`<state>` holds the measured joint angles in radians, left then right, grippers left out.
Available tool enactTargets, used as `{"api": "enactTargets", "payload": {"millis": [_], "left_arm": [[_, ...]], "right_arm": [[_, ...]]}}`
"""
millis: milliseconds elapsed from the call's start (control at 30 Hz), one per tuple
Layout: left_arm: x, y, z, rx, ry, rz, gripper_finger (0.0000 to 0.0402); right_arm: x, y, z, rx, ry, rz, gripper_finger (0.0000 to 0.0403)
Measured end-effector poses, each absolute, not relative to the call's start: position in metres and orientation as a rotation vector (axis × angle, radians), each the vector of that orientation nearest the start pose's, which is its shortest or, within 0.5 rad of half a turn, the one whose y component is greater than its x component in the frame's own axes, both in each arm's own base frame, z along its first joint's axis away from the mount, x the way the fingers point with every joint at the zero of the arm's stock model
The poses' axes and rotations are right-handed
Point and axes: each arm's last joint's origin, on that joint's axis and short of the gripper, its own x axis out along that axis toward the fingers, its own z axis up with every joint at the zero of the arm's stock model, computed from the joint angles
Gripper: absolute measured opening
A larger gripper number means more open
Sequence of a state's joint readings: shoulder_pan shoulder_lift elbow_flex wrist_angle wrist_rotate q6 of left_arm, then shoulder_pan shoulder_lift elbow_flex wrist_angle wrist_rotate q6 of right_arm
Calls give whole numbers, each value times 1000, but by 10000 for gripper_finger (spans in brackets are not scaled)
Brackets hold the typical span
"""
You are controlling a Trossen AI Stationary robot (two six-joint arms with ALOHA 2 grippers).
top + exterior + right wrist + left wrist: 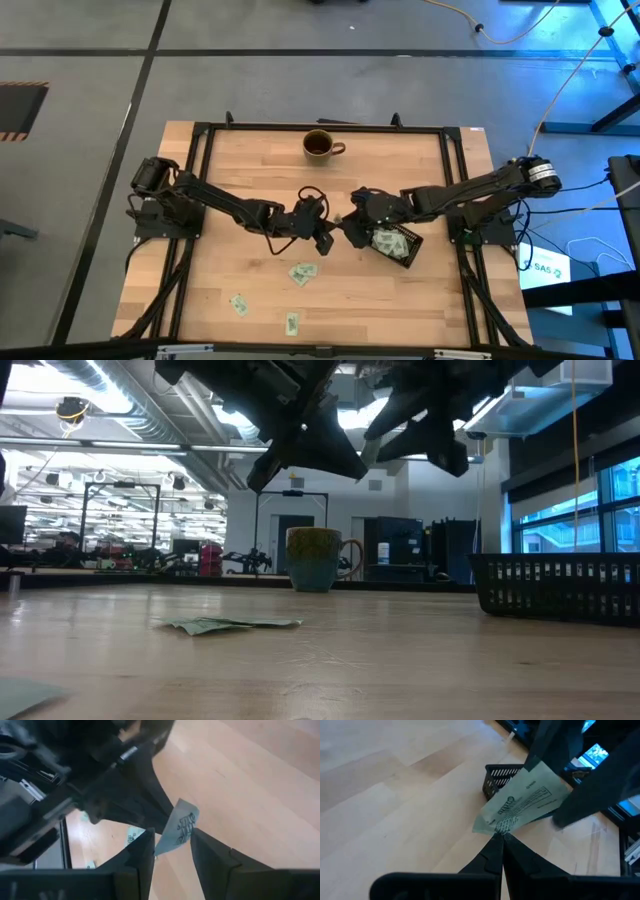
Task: Pick and place Stevia / Truvia into bins
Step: Put the stevia packet into the black bin
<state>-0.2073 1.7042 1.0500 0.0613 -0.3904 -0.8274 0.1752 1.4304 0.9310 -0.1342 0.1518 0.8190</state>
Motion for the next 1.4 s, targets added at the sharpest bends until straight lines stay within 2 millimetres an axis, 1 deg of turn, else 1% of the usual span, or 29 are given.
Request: {"api": "enactTargets", "payload": {"millis": [167, 667, 833, 967, 1100, 1233, 1333, 1400], "left_arm": [[359, -64, 211, -625, 456, 397, 3], [358, -64, 210, -592, 474, 389, 4], [358, -64, 210, -578, 479, 381, 13], [357, -65, 208, -545, 520, 359, 40], [350, -66, 200, -517, 656, 318, 71], [343, -73, 194, -464, 767, 261, 92], [340, -82, 193, -392, 794, 215, 97], [339, -86, 193, -354, 799, 187, 97]], "right_arm": [[302, 49, 239, 724, 608, -253, 111], [301, 49, 237, 687, 630, -249, 10], [300, 49, 236, 673, 644, -251, 4], [293, 47, 229, 663, 739, -300, 3], [284, 46, 221, 637, 859, -338, 2], [274, 49, 219, 651, 984, -284, 2], [266, 53, 216, 671, 1098, -234, 2], [259, 55, 214, 670, 1181, -235, 2]]}}
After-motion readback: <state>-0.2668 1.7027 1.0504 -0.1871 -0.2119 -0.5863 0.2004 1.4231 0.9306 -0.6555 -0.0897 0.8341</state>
